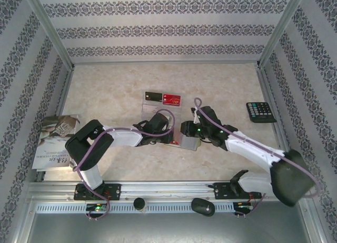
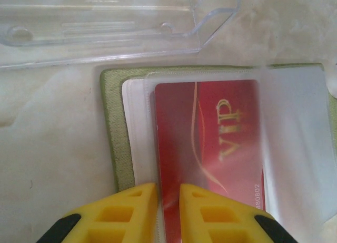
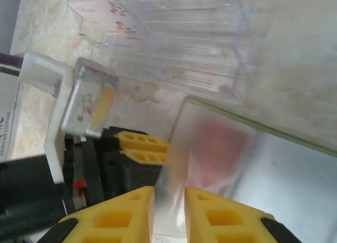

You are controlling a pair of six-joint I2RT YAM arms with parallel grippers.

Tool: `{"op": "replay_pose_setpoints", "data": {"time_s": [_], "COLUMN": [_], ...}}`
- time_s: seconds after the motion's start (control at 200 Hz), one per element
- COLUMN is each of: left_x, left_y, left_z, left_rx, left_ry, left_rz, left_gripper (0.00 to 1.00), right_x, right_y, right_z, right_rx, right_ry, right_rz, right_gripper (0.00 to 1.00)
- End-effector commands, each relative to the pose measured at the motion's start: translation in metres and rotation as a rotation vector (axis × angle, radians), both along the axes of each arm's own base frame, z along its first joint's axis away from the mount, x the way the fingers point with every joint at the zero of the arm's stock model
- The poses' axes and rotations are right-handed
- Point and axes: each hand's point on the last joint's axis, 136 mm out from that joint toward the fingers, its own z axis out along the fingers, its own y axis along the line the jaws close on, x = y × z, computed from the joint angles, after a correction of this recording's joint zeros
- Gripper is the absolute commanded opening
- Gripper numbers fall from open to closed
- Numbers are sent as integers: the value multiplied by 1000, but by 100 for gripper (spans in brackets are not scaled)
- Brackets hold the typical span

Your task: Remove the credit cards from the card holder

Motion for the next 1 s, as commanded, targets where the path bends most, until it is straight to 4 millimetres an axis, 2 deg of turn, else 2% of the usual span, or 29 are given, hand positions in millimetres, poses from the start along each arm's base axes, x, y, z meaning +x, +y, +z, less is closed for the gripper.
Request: {"op": "replay_pose_setpoints", "data": {"time_s": [0.0, 0.06, 0.18, 0.3, 0.435, 0.63, 0.874, 0.994], "left_x": [-42, -42, -41, -37, -35, -30, -27, -26], "left_y": [18, 18, 17, 11, 1, -10, -20, -40], "left_z": [-43, -41, -27, -7, 6, 27, 35, 32], "left_rx": [108, 106, 98, 102, 104, 112, 144, 88], "left_ry": [139, 135, 106, 64, 46, 7, 12, 33], "left_rz": [-48, -49, -59, -81, -109, -134, -170, -180], "left_gripper": [20, 20, 22, 23, 23, 23, 24, 24], "right_x": [14, 20, 25, 18, 7, -8, -17, -20], "right_y": [23, 19, -10, -38, -62, -79, -93, -101], "right_z": [16, 11, 13, 15, 3, -10, -17, -17], "right_rx": [57, 29, -4, -38, -59, -75, -81, -76], "right_ry": [-23, -4, -45, -70, -42, -26, -29, -40], "right_rz": [50, 7, -109, -174, -225, -258, -281, -304], "right_gripper": [22, 22, 23, 23, 24, 24, 24, 24]}}
